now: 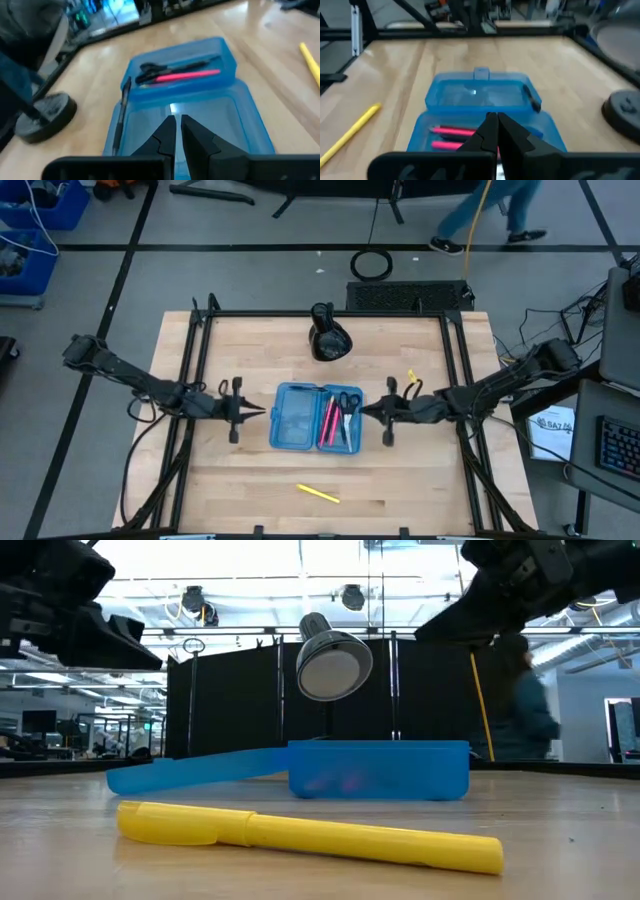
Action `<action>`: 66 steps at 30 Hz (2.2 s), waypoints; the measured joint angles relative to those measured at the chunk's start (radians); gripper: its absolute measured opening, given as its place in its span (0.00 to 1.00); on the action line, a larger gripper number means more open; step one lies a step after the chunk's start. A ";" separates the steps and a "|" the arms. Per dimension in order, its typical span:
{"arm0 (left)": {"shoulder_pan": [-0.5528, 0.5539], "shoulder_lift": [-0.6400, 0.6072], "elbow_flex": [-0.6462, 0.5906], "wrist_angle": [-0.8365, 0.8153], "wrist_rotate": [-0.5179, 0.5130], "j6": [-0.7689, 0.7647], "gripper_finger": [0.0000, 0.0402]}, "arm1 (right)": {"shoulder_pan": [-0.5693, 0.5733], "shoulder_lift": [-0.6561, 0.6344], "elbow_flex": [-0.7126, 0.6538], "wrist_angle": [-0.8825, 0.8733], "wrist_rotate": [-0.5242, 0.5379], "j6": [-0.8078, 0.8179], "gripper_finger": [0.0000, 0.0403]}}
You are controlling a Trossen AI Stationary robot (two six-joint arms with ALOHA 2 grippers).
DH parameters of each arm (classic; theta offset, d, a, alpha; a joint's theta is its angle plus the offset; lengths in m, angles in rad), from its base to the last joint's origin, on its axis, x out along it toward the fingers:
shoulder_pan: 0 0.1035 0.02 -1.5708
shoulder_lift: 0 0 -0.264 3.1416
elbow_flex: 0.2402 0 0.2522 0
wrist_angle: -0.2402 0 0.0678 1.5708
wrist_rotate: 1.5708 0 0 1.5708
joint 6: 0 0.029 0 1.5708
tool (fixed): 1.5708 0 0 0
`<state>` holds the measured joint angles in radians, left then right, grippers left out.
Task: Pick & place school supplies into a supply box
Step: Put the black pen into the blue supply box
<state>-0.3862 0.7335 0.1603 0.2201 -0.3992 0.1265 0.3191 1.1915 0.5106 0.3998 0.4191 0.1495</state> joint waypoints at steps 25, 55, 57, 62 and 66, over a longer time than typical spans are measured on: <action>0.358 0.906 0.705 -0.265 0.103 0.103 0.09 | -0.032 -0.004 -0.422 0.569 -0.004 -0.233 0.00; 0.478 0.955 0.799 -0.474 0.216 0.231 0.61 | -0.032 -0.004 -0.459 0.651 -0.004 -0.191 0.00; 0.475 0.955 0.799 -0.457 0.220 0.236 0.58 | -0.032 -0.004 -0.459 0.651 -0.003 -0.196 0.00; 0.463 0.955 0.799 -0.405 0.204 0.249 0.51 | -0.032 -0.004 -0.459 0.651 0.001 -0.199 0.00; 0.455 0.960 0.799 -0.428 0.210 0.255 0.48 | -0.032 -0.004 -0.459 0.651 0.001 -0.199 0.00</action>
<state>0.0685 1.6933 0.9596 -0.2081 -0.1887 0.3813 0.2867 1.1873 0.0513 1.0508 0.4204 -0.0494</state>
